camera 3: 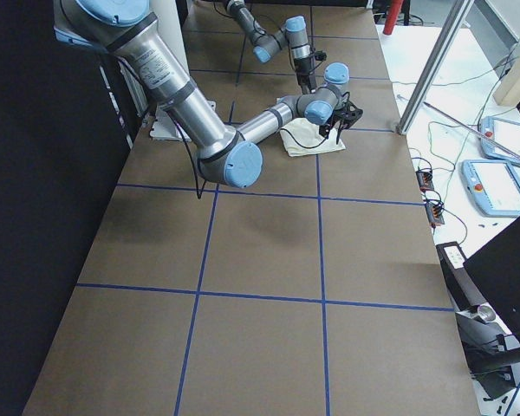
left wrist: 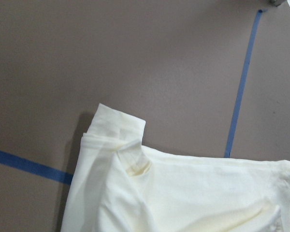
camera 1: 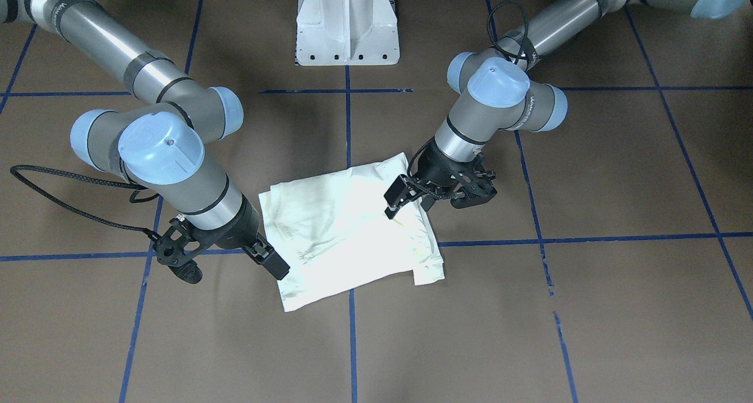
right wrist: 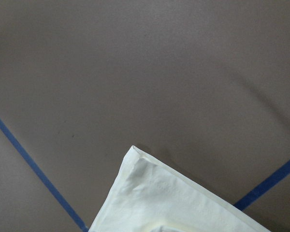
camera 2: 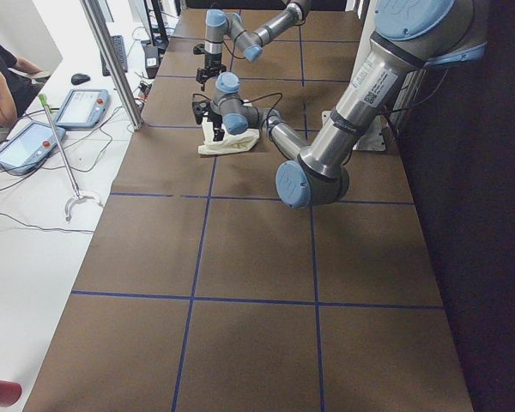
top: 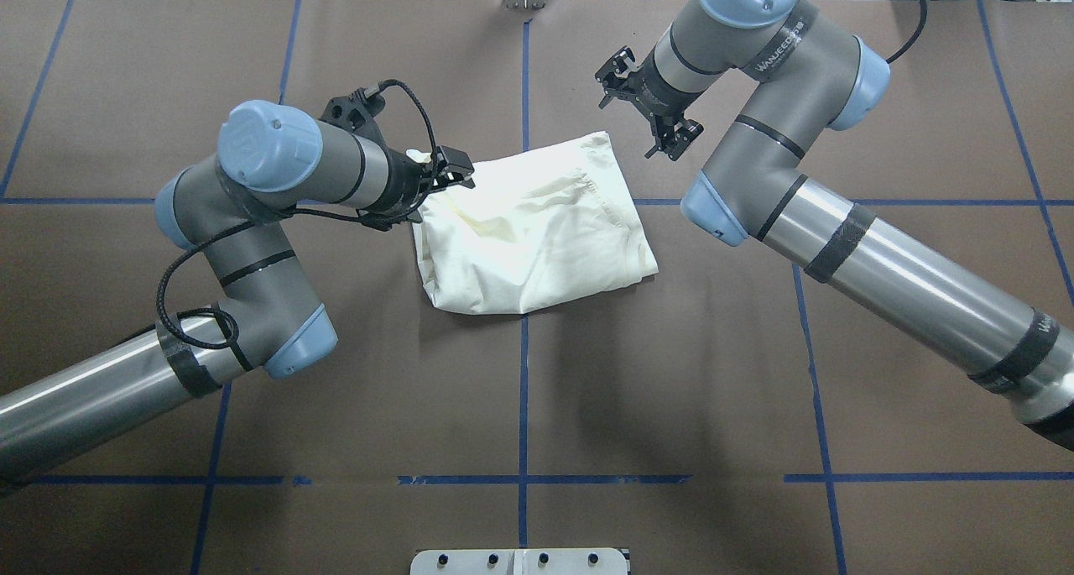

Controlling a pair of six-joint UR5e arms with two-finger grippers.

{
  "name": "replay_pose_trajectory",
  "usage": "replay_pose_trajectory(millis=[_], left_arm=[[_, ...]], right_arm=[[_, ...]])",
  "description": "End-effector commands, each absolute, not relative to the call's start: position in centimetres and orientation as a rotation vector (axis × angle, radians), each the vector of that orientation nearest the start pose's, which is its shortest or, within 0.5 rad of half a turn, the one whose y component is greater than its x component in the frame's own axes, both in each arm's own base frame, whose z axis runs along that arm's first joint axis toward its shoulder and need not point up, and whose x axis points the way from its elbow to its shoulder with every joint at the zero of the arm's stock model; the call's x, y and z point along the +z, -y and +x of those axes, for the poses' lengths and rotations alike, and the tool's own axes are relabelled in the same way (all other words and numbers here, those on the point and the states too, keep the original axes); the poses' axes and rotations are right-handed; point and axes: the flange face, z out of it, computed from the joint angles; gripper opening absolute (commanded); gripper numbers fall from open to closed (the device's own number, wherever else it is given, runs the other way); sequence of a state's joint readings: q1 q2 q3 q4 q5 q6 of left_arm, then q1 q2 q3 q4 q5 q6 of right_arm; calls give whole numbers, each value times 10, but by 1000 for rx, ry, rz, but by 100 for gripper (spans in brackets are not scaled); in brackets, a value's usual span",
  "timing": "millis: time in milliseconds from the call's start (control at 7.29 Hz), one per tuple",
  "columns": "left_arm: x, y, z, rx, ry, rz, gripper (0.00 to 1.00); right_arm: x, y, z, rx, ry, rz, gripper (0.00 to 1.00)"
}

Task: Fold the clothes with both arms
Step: 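Release the folded edge and raise both grippers away from the shirt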

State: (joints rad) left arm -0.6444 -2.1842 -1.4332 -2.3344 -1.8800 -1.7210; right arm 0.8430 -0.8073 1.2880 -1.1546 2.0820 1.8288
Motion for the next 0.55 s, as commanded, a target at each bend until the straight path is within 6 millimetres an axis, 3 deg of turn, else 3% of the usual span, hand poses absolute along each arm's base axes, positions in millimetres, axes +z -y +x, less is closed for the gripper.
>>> replay_pose_trajectory(millis=[0,274,411], left_arm=[[250,481,506,-463,-1341,-59,99],[249,477,506,-446,-1354,-70,99],[251,465,520,-432,-1343,-89,99]], right_arm=[[274,640,-425,718,981,-152,100],[275,637,-417,678,961,-130,100],[272,636,-416,676,965,-129,100]])
